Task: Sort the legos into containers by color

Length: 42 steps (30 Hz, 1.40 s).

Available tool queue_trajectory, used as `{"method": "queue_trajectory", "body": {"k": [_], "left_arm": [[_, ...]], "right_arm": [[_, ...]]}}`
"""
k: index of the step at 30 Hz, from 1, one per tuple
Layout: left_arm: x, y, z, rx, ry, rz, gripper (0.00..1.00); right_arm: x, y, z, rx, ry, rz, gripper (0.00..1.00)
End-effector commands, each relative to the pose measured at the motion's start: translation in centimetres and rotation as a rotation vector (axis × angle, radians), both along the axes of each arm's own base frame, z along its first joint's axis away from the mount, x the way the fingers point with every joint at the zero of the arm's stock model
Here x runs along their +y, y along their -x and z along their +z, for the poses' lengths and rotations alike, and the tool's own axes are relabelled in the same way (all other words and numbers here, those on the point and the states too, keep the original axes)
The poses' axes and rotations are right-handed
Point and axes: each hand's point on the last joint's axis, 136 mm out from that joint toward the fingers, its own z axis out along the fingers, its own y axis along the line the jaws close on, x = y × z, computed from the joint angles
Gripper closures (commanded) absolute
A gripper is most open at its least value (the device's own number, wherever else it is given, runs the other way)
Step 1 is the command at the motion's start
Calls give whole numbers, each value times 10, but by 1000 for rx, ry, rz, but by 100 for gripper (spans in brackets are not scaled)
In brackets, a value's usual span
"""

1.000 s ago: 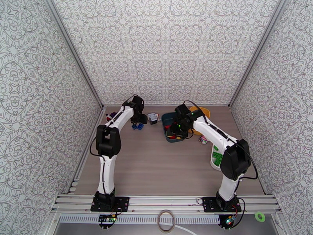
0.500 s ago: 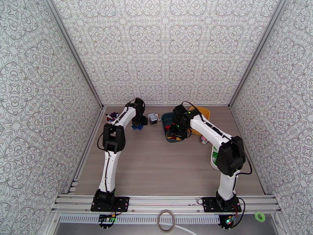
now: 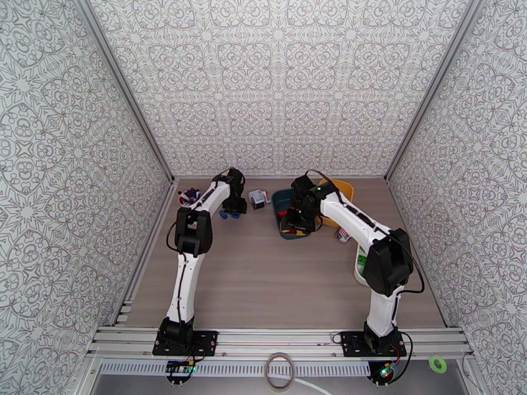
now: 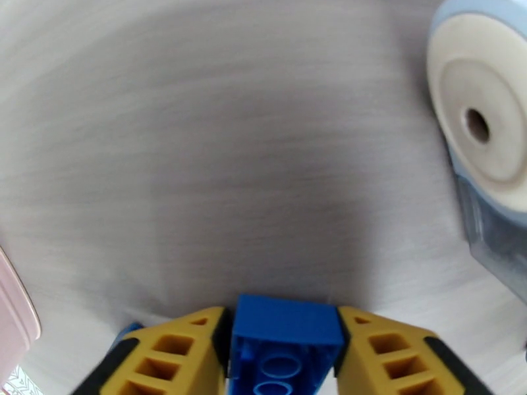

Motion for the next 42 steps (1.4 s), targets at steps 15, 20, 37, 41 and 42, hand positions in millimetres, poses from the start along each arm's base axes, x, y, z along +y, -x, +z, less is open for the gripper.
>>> {"method": "queue_trajectory", "body": {"k": [15, 20, 37, 41, 42], "left_arm": [[-56, 52, 96, -93, 355, 171, 69], [-128, 74, 123, -76, 678, 187, 70], [-352, 64, 136, 22, 1174, 181, 69], [-390, 44, 152, 4, 1253, 172, 55], [-399, 40, 159, -1, 1271, 166, 45]], "right_arm": [[-22, -1, 32, -110, -43, -69, 50], [-47, -8, 40, -128, -80, -141, 49], [-169, 21, 42, -143, -191, -490, 49], [-179, 36, 40, -142, -195, -520, 49], [-181, 39, 39, -141, -197, -524, 49]]}}
